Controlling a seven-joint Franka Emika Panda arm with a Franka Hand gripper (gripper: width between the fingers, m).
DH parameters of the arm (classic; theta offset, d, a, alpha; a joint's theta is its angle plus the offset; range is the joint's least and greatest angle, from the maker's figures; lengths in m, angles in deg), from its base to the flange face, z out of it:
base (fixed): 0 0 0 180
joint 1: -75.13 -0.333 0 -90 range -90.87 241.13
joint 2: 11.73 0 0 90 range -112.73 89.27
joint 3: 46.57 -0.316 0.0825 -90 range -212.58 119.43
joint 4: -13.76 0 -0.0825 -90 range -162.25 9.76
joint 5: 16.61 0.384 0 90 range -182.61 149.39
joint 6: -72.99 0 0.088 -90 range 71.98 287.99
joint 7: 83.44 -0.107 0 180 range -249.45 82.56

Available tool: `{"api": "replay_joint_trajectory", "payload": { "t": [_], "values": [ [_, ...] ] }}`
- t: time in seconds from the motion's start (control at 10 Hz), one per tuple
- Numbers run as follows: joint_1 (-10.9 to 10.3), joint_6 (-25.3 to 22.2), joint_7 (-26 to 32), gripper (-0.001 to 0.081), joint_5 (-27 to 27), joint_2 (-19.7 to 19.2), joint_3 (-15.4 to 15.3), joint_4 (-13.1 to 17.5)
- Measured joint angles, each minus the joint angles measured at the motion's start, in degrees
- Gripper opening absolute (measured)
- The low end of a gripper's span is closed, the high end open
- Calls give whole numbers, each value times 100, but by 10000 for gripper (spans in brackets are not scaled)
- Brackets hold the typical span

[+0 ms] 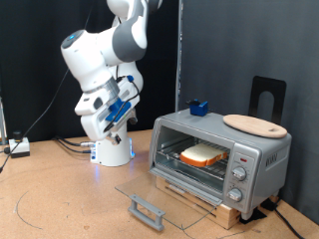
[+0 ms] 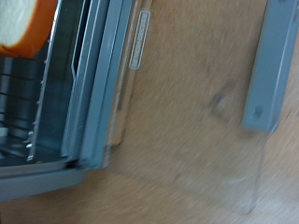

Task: Make a piece of toast with the oven

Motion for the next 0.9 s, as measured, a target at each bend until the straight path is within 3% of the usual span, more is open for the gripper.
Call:
{"api": "replay_joint_trajectory", "payload": {
  "t": [0.1,0.3,0.4,0.6,0.7,0.9],
  "values": [
    [131,-130,-543,809,-257,-321,-18,132],
    [245,929,-1035,809,-305,-643,-164,43],
    [243,735,-967,809,-305,-643,-149,64],
    [309,-689,-1151,809,-1032,-804,-131,394],
    [381,-1194,-1295,809,-1138,-1030,-109,616],
    [505,-1352,-1525,809,-1130,-1640,-14,905]
  ]
}}
